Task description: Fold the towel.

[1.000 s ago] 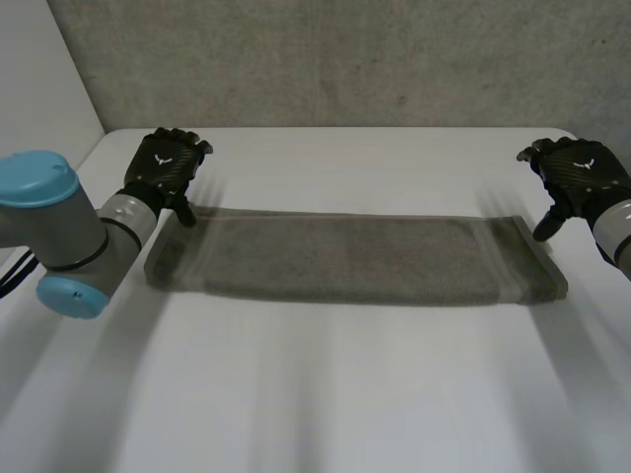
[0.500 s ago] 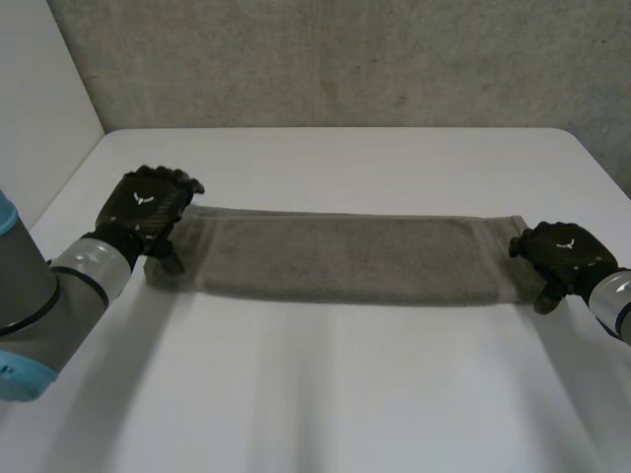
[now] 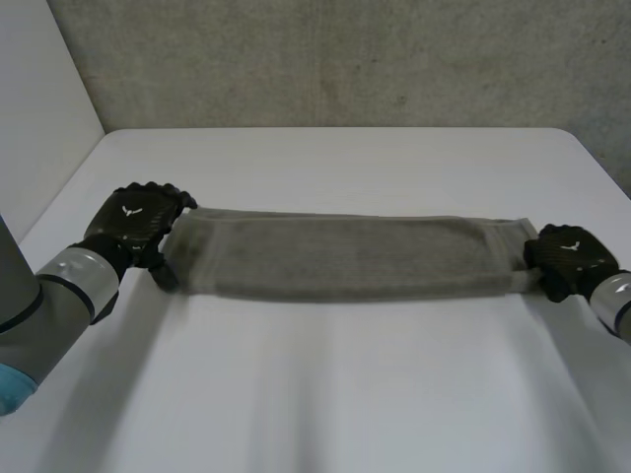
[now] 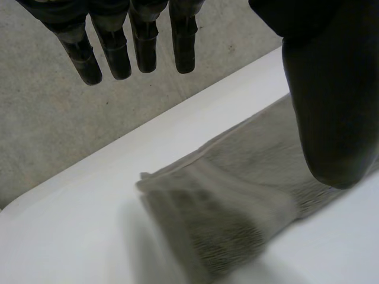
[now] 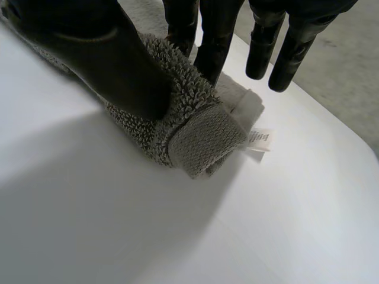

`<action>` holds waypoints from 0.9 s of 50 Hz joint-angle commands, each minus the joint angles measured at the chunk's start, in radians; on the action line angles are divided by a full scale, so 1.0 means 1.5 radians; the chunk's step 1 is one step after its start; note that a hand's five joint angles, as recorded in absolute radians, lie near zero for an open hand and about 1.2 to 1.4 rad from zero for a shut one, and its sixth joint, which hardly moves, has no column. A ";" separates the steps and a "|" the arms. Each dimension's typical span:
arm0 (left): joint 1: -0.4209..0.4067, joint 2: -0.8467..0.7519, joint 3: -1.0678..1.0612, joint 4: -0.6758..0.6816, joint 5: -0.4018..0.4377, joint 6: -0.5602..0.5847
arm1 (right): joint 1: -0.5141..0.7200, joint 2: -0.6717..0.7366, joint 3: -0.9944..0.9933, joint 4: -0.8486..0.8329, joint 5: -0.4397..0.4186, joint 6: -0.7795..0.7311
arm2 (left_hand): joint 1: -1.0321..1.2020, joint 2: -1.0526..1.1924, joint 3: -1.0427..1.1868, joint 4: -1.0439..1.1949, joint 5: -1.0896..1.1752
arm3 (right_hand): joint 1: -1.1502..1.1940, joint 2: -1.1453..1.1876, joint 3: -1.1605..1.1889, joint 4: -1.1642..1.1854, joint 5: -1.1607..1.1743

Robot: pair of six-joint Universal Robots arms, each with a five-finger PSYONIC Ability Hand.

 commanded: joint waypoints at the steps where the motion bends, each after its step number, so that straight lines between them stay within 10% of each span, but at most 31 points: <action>1: 0.014 0.010 -0.011 -0.002 0.001 0.002 | -0.110 -0.038 -0.011 0.002 -0.005 -0.006 | -0.045 -0.041 -0.034 -0.039 -0.026 | 0.071 0.071 -0.028 -0.051 0.046; 13: 0.031 0.027 -0.032 -0.002 0.005 0.002 | -0.167 -0.140 -0.120 0.040 -0.055 0.006 | -0.047 -0.043 -0.034 -0.039 -0.028 | 0.071 0.071 -0.028 -0.051 0.046; 31: 0.023 0.031 -0.032 0.000 0.001 0.001 | 0.407 -0.061 -0.194 -0.026 0.066 0.051 | -0.047 -0.043 -0.034 -0.039 -0.028 | 0.071 0.071 -0.028 -0.051 0.046; 41: 0.017 0.029 -0.023 0.004 0.000 0.001 | 0.531 0.081 -0.231 -0.065 0.086 0.046 | -0.047 -0.043 -0.034 -0.039 -0.028 | 0.071 0.071 -0.028 -0.051 0.046; 42: 0.016 0.027 -0.021 0.005 0.000 0.002 | 0.537 0.096 -0.233 -0.065 0.090 0.039 | -0.047 -0.043 -0.034 -0.039 -0.028 | -0.251 -0.252 -0.028 -0.051 -0.276; 43: 0.016 0.027 -0.021 0.005 0.000 0.002 | 0.537 0.096 -0.233 -0.065 0.090 0.039 | -0.047 -0.043 -0.034 -0.039 -0.028 | -0.255 -0.255 -0.028 -0.051 -0.280; 44: 0.013 0.025 -0.019 0.005 0.000 0.002 | 0.540 0.106 -0.232 -0.059 0.098 0.029 | -0.047 -0.043 -0.034 -0.039 -0.028 | -0.743 -0.743 -0.028 -0.051 -0.768; 45: 0.013 0.025 -0.019 0.005 0.000 0.002 | 0.544 0.108 -0.228 -0.058 0.108 0.018 | -0.047 -0.043 -0.034 -0.039 -0.028 | -0.743 -0.743 -0.028 -0.051 -0.768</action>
